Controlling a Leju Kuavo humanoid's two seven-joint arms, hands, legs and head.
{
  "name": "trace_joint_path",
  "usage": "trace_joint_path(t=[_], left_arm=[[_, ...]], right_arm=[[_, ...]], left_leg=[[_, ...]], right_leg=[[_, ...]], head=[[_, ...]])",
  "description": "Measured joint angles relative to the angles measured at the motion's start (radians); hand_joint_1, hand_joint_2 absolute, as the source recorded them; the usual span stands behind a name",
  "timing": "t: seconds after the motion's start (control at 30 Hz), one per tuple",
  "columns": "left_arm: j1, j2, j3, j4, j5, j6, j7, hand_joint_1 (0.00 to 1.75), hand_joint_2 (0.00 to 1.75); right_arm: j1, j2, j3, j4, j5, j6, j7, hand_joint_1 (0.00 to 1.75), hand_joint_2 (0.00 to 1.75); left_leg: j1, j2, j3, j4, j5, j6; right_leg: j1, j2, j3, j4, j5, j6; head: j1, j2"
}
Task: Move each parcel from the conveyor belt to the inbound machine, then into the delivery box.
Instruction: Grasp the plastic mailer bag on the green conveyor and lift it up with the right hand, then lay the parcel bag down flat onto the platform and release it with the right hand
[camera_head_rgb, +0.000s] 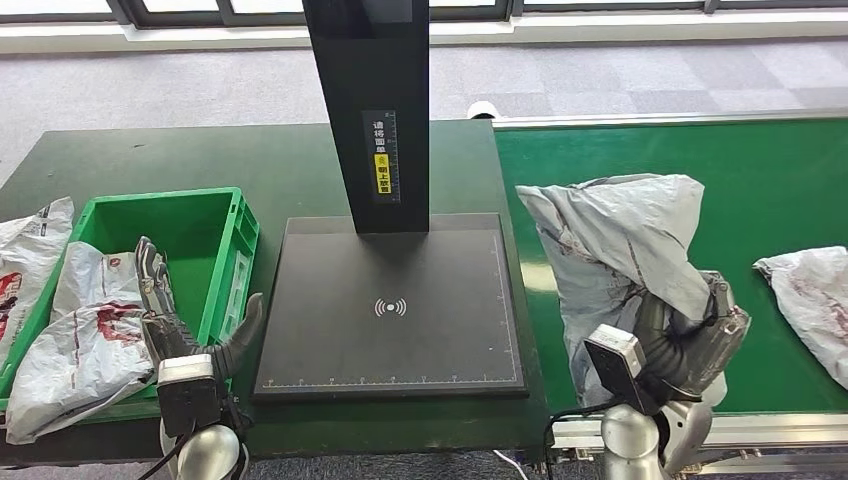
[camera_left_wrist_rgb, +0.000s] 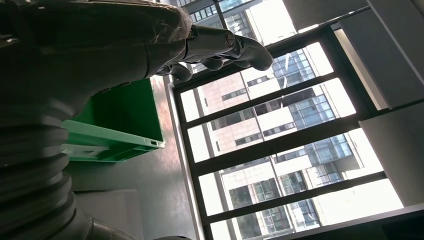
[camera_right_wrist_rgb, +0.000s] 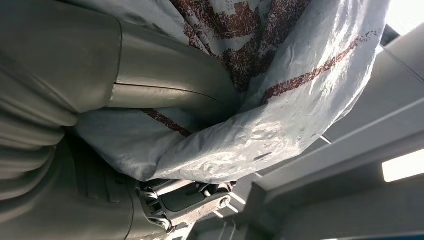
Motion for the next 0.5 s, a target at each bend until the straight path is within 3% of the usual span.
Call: trace_joint_path(t=[0.3, 0.5], left_arm=[[0.0, 0.0, 0.0, 0.0, 0.003, 0.002, -0.009, 0.0, 1.75], [-0.005, 0.0, -0.004, 0.004, 0.005, -0.015, -0.013, 0.0, 1.75]], right_arm=[[0.011, 0.0, 0.081, -0.083, -0.012, 0.001, -0.007, 1.75, 1.75], [-0.025, 0.0, 0.214, 0.061, 0.079, 0.003, 0.009, 1.75, 1.75]], left_leg=[[0.0, 0.001, 0.0, 0.0, 0.0, 0.0], [0.001, 0.002, 0.0, 0.0, 0.0, 0.0]], right_leg=[[0.001, 0.001, 0.0, 0.0, 0.0, 0.0], [0.001, 0.002, 0.0, 0.0, 0.0, 0.0]], head=[[0.0, 0.0], [0.0, 0.0]])
